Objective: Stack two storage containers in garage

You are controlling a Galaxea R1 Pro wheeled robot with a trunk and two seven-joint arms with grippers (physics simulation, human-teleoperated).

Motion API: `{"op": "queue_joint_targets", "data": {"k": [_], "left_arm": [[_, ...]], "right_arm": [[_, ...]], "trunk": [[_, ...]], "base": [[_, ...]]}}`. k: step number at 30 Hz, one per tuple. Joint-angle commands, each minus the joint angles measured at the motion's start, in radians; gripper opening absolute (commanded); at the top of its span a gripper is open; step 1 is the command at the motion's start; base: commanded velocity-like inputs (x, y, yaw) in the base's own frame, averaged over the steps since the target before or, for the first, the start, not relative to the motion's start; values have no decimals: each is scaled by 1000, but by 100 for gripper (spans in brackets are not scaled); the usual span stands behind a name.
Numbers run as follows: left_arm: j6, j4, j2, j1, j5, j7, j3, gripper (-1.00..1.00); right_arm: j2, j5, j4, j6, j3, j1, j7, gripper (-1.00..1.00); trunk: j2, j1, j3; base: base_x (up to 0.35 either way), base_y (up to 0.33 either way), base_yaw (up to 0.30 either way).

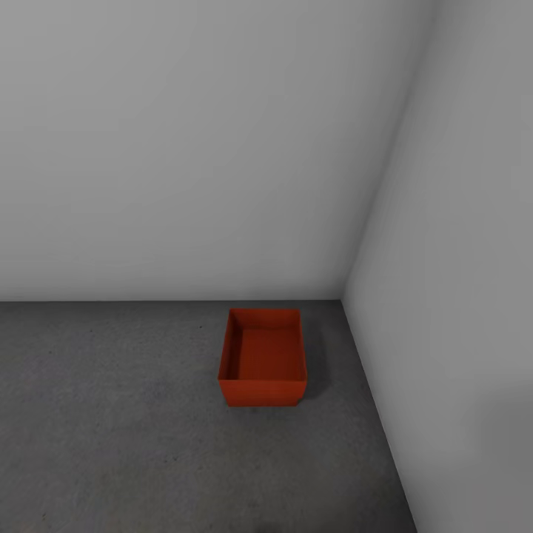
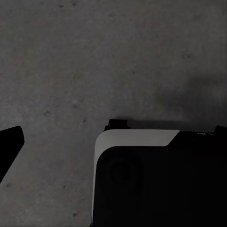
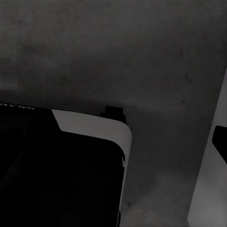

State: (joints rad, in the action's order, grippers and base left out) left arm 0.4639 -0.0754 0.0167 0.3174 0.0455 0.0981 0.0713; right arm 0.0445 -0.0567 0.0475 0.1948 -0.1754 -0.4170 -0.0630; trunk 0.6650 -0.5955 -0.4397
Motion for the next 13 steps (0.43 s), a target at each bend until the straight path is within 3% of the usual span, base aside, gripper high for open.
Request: {"op": "queue_joint_targets", "data": {"k": [1, 13], "left_arm": [[7, -4, 0, 2, 5, 3, 7, 100], [7, -4, 2, 2, 5, 3, 7, 100]], "right_arm": [[0, -6, 5, 8, -6, -2, -4, 100], [0, -6, 5, 8, -6, -2, -4, 100]], "trunk": [[1, 0, -1], [1, 0, -1]], "base": [[0, 0, 0], [0, 0, 0]]}}
